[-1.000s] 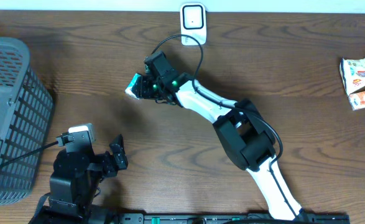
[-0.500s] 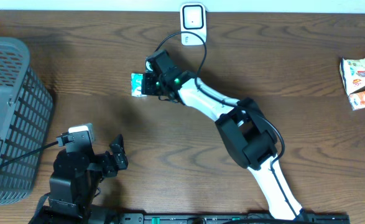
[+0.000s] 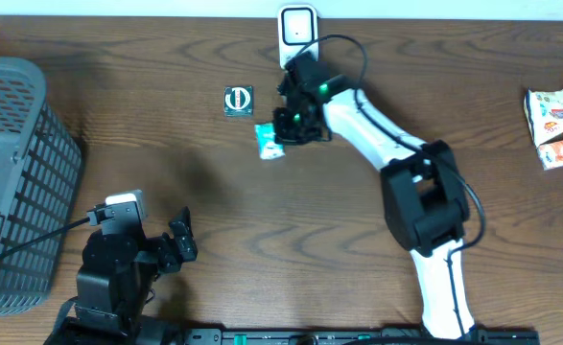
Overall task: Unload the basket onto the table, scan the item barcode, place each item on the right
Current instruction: 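Grasp the teal tissue pack with the right gripper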
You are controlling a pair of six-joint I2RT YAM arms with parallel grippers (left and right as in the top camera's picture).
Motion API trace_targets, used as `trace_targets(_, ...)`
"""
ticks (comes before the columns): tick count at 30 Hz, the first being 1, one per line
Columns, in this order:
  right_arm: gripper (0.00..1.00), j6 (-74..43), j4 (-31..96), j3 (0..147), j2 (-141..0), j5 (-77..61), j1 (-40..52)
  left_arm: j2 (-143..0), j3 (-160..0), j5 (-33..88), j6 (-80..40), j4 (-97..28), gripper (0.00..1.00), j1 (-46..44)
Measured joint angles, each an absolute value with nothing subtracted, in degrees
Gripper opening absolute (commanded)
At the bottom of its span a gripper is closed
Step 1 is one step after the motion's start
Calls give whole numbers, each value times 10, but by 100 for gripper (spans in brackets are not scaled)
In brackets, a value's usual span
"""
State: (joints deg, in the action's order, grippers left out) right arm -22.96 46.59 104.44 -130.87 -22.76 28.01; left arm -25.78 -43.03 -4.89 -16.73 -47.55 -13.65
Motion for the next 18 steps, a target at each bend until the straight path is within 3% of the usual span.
trace_targets(2,29,-195,498,1044,-1294,-227,276,-258,-430,-49,-167,-475,98,-136)
trace_targets(5,36,-168,512,1045,-1284,-226,276,-258,-430,-49,-167,-475,98,-136)
trace_targets(8,56,-156,509,1044,-1284,-220,276,-258,-430,-49,-167,-475,98,-136)
trace_targets(18,60,-140,482,1042,-1284,-155,280,-258,-430,-49,-167,-475,98,-136)
